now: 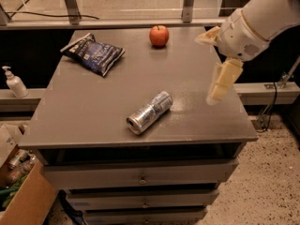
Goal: Pick blue chip bag
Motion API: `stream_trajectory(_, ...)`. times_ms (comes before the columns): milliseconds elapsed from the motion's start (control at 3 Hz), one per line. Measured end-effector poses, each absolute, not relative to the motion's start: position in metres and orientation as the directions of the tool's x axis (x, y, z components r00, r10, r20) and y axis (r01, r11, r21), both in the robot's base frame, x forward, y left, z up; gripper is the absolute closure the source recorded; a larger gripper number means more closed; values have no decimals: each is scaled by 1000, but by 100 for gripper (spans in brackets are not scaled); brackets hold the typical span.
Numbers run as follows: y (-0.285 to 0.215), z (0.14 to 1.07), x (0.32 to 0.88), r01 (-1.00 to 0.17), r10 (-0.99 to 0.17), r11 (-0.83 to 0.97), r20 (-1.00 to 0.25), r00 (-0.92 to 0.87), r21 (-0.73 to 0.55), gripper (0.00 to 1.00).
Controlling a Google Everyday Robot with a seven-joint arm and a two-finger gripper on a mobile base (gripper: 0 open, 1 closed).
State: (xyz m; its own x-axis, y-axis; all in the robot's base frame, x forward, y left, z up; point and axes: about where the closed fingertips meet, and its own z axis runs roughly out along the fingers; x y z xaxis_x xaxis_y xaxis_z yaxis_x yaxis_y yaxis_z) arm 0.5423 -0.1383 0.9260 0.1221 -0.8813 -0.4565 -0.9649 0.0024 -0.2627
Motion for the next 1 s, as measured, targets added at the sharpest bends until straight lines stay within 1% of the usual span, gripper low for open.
stream_trajectory(333,-97,929,564,-962,-793,-41,-577,196,-270,0)
stream_trajectory(667,-56,946,575,-961,-694,-58,-681,232,-269,0)
stream_trajectory(1000,-15,961,568,-966,-615,-69,-752,237,-248,0)
